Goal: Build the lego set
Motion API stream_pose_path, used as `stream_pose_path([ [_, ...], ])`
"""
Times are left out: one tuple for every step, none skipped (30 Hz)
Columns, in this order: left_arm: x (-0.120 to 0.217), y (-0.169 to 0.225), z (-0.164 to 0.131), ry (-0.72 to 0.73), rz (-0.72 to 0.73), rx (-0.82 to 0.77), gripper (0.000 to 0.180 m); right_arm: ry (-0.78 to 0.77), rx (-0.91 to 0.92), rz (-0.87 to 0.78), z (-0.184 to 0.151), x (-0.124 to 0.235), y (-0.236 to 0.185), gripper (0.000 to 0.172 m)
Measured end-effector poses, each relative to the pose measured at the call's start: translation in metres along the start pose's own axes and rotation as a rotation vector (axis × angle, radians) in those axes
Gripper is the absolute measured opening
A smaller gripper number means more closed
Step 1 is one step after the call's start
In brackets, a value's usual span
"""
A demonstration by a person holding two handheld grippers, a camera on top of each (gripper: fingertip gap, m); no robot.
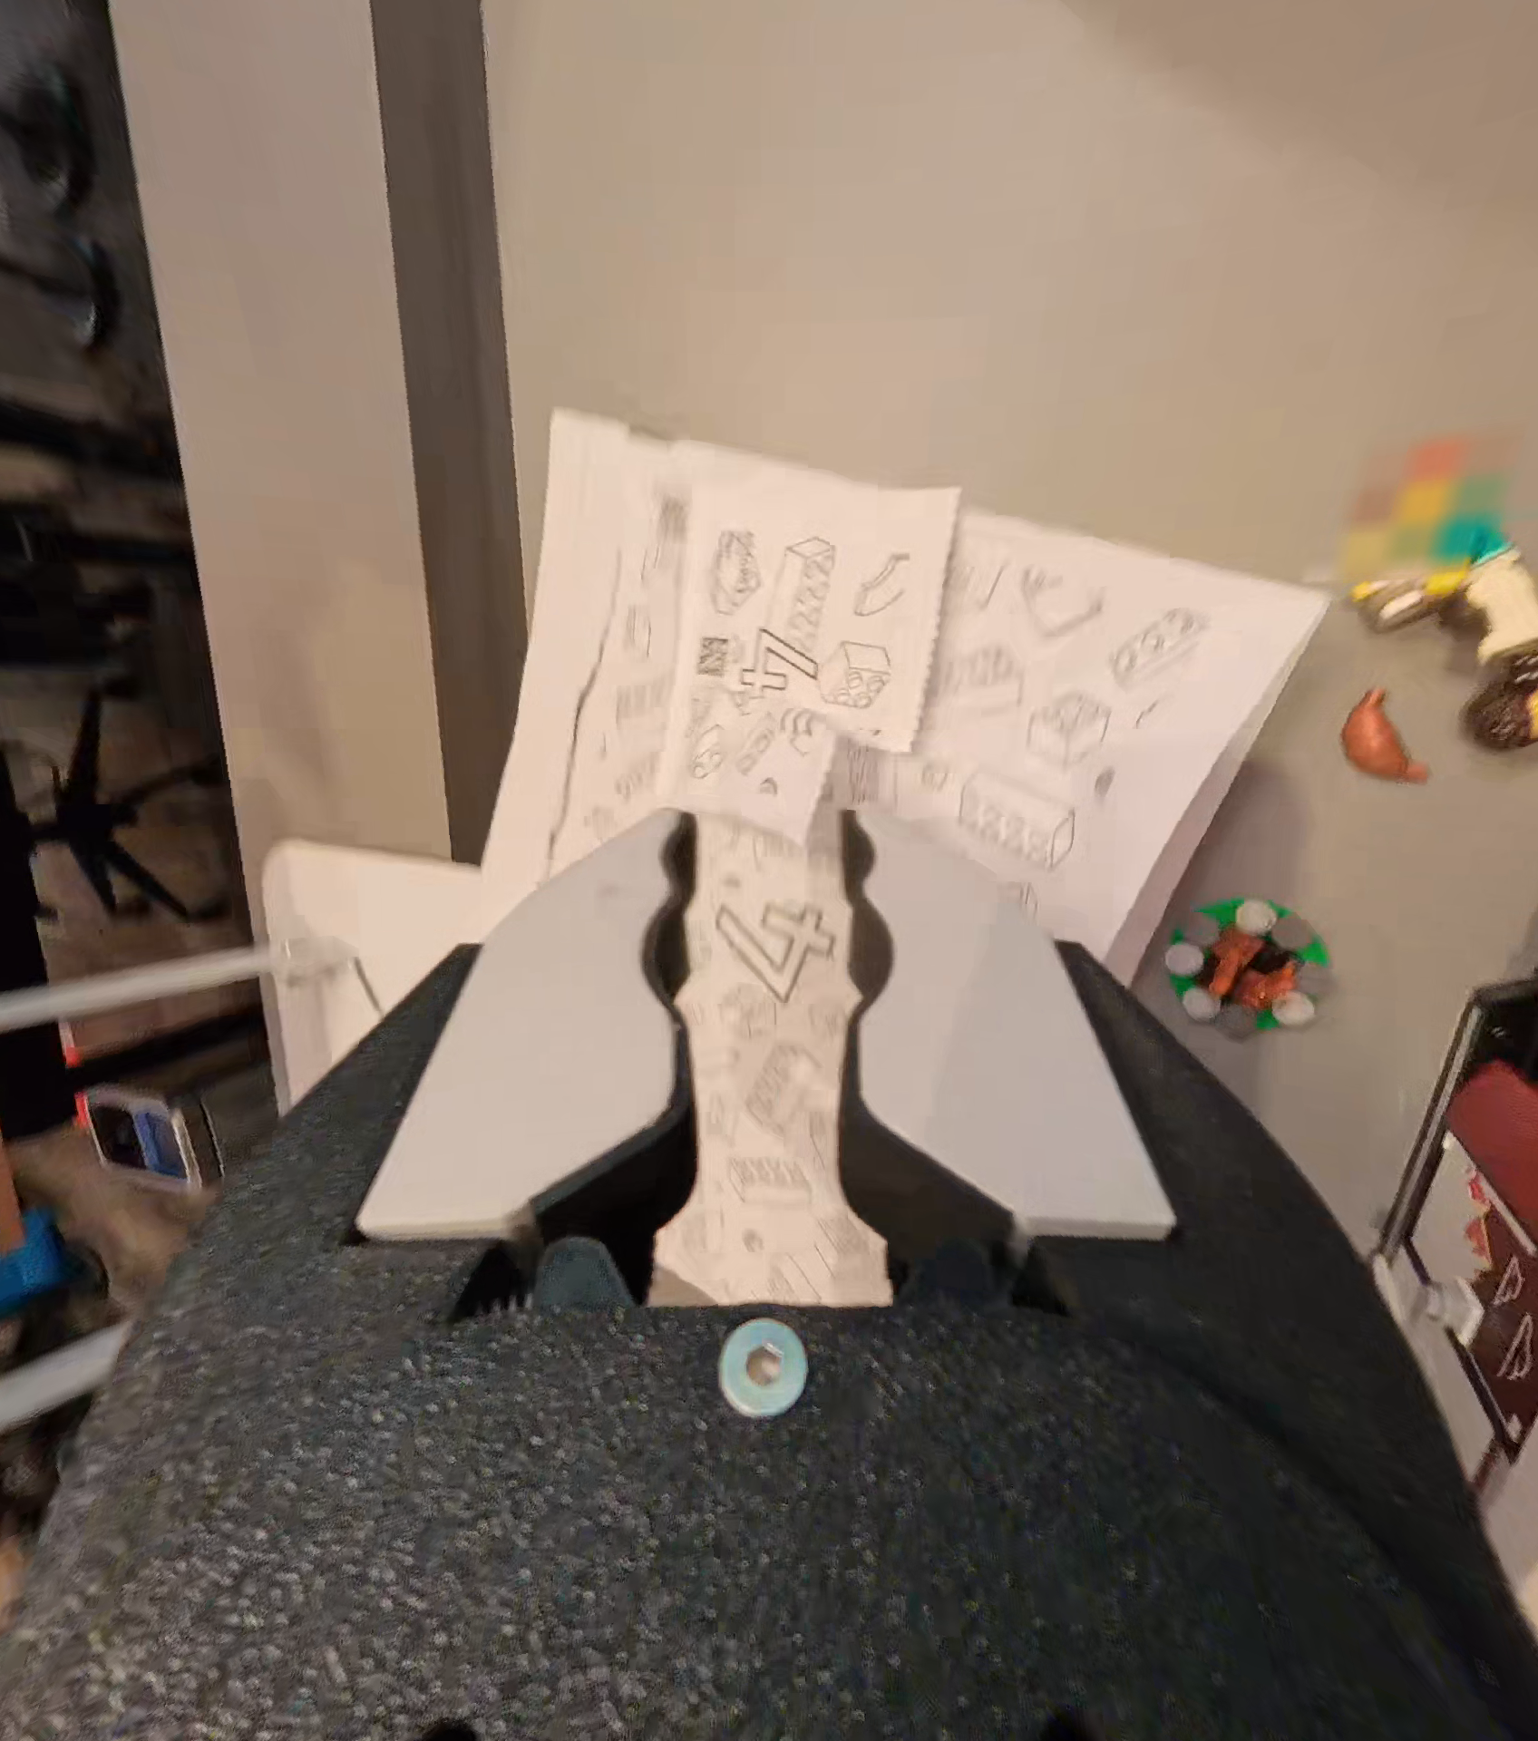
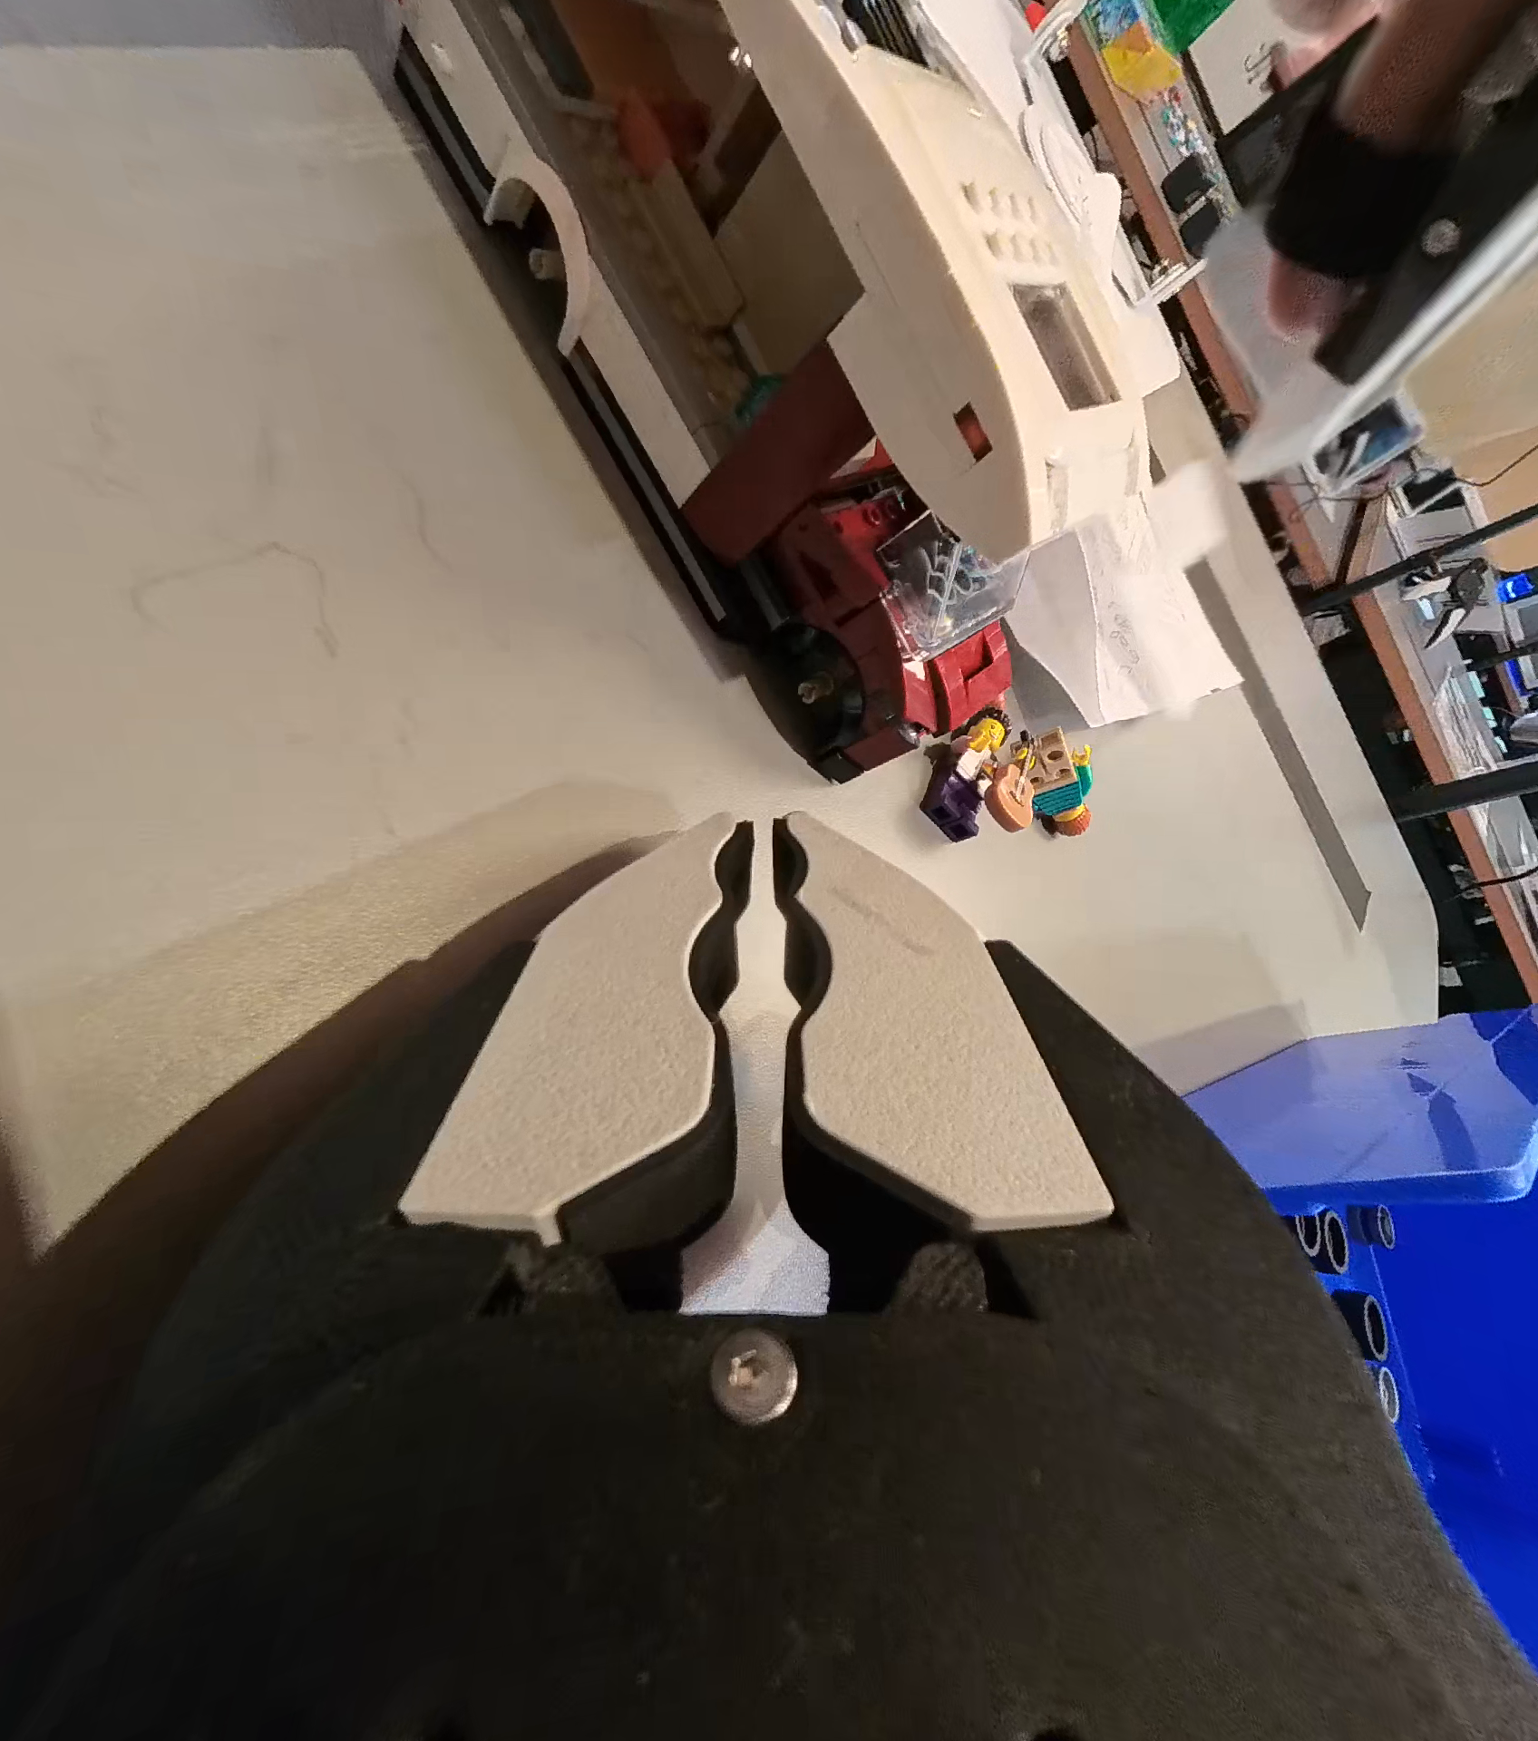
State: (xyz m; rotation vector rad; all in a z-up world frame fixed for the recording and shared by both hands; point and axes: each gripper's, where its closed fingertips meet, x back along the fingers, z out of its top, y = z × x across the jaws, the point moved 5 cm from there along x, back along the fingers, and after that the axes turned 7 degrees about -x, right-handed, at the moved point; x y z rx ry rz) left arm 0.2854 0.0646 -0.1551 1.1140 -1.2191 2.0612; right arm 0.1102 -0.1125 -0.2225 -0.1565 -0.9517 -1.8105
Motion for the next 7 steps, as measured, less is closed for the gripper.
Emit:
stream_pose_path([
  [0.002, 0.001, -0.010, -0.030, 0.026, 0.046, 0.042, 0.000, 0.000, -0.001, 0.000, 0.000, 0.000, 0.004],
  [0.008, 0.002, -0.020, -0.040, 0.052, 0.100, 0.048, 0.000, 0.001, -0.003, 0.000, 0.000, 0.000, 0.004],
  [0.018, 0.005, -0.031, -0.031, 0.077, 0.161, 0.052, 0.000, 0.003, -0.006, 0.000, 0.000, 0.000, 0.004],
  [0.030, 0.006, -0.044, -0.022, 0.117, 0.226, 0.054, 0.001, 0.006, -0.010, 0.000, 0.000, 0.000, 0.004],
  [0.044, 0.007, -0.062, -0.025, 0.173, 0.291, 0.055, 0.001, 0.008, -0.013, 0.000, 0.000, 0.000, 0.004],
  [0.061, 0.007, -0.086, -0.049, 0.245, 0.351, 0.056, 0.002, 0.011, -0.016, 0.000, 0.000, 0.000, 0.004],
  [0.078, 0.006, -0.116, -0.096, 0.330, 0.406, 0.056, 0.003, 0.014, -0.019, 0.000, 0.000, 0.000, 0.004],
])
